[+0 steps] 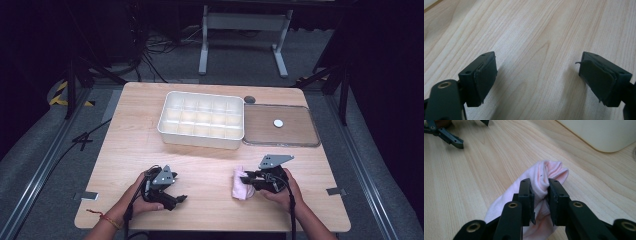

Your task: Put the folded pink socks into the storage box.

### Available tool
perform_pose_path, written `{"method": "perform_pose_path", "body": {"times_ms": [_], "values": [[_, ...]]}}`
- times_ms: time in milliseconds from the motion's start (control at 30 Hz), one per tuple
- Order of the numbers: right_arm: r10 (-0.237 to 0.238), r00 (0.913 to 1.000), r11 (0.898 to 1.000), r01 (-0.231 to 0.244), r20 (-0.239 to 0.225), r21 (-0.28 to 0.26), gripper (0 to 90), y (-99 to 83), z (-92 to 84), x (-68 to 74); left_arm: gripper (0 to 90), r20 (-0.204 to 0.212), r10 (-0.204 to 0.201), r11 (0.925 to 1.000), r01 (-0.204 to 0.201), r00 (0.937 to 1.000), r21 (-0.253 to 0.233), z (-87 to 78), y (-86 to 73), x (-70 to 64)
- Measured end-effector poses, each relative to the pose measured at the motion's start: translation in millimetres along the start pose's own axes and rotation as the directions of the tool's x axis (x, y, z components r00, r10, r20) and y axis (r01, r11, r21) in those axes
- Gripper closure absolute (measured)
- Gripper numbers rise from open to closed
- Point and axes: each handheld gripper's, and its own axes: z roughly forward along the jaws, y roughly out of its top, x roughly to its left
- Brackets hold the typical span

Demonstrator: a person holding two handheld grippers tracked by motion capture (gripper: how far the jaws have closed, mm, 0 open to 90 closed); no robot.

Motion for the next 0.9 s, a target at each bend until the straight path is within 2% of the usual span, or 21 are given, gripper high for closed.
{"method": "perform_pose_path", "body": {"times_ms": [367,900], "values": [[-0.033,0.9990,0.999,0.034,0.029,-0.036,74.5,2.9,-10.8,3.9,15.2,0.000,0.000,1.0000,0.000,1.0000,0.000,0.0,0.0,0.0],[-0.053,0.9966,0.995,0.059,0.064,-0.086,74.4,6.6,-23.9,4.9,15.1,0.001,0.001,1.0000,-0.001,1.0000,0.001,0.1,0.1,0.2]]}}
